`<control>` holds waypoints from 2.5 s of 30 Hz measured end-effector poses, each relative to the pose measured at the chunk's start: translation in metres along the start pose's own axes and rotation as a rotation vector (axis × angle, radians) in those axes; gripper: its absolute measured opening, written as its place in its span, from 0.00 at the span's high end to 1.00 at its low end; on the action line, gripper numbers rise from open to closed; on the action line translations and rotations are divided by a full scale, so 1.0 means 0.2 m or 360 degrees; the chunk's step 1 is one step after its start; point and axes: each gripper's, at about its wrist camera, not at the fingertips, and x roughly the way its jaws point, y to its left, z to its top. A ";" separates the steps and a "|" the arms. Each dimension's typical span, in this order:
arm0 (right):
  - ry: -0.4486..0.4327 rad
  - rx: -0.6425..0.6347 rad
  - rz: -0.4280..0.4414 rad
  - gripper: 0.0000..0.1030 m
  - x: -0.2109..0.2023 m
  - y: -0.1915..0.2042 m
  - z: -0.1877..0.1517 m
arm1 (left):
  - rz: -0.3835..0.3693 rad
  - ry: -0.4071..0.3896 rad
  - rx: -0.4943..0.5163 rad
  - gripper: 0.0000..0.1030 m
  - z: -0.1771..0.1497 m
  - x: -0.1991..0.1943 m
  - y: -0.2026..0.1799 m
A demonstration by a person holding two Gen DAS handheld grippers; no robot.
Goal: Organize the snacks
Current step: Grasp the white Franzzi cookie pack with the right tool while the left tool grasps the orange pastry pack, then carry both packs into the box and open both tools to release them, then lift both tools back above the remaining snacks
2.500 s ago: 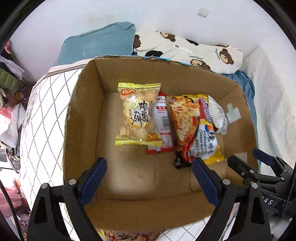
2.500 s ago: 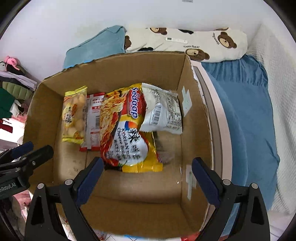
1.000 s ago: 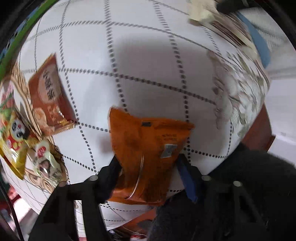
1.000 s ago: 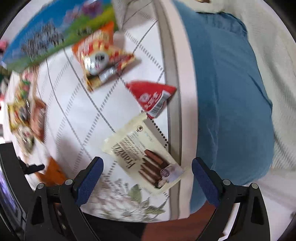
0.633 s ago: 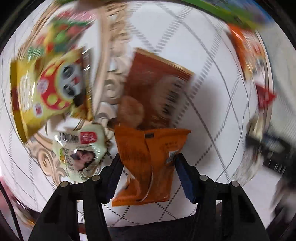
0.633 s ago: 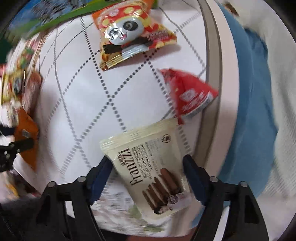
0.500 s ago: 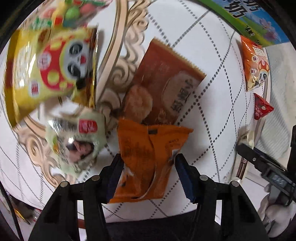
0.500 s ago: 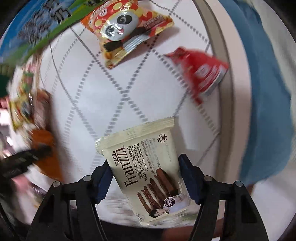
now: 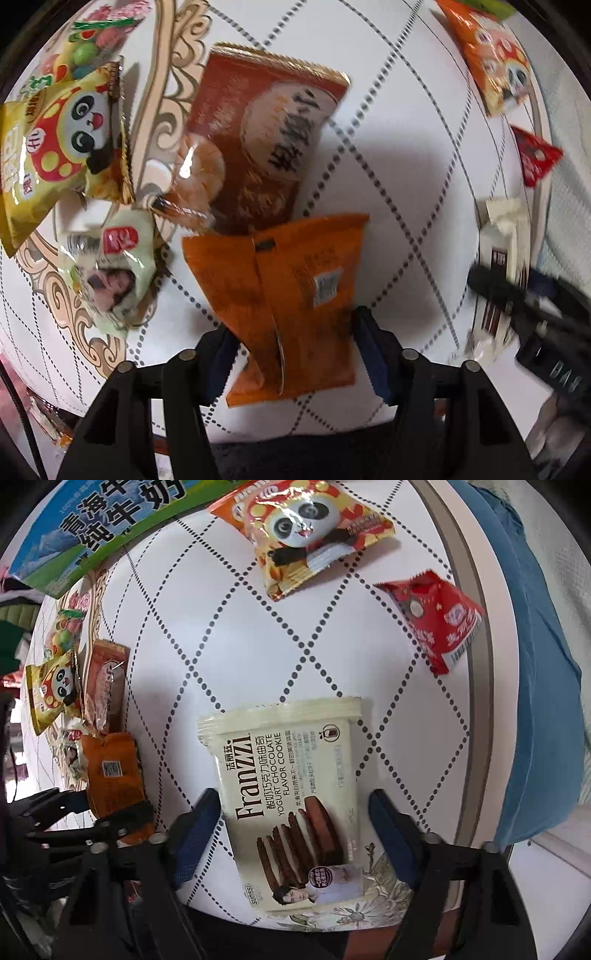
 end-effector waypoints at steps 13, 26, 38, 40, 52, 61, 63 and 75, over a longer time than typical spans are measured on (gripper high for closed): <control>-0.0158 0.0004 0.0058 0.39 -0.16 0.10 -0.04 | -0.0201 -0.0179 -0.0007 0.57 0.18 -0.45 -0.02; -0.0564 -0.0078 0.0368 0.39 -0.92 0.25 0.48 | -0.0348 -0.0553 -0.0011 0.57 0.83 -1.30 0.22; -0.0565 -0.0163 0.0322 0.39 -0.86 0.66 1.28 | -0.0042 -0.0266 -0.0102 0.57 1.41 -1.17 0.56; -0.0517 -0.0153 0.0318 0.39 -0.77 0.69 1.34 | -0.0028 -0.0209 -0.0121 0.56 1.45 -1.12 0.59; -0.0218 -0.0184 0.0353 0.36 -0.38 0.78 1.48 | -0.0040 -0.0054 -0.0169 0.47 1.43 -0.97 0.66; -0.0113 -0.0191 0.0312 0.03 -0.31 0.79 1.51 | -0.0034 -0.0137 -0.0169 0.13 1.40 -0.95 0.63; -0.0123 -0.0185 0.0289 0.03 -0.32 0.75 1.50 | -0.0035 -0.0150 -0.0179 0.13 1.38 -0.95 0.63; -0.0186 -0.0161 0.0060 0.03 -0.41 0.49 1.44 | -0.0045 -0.0269 -0.0209 0.13 1.22 -0.96 0.60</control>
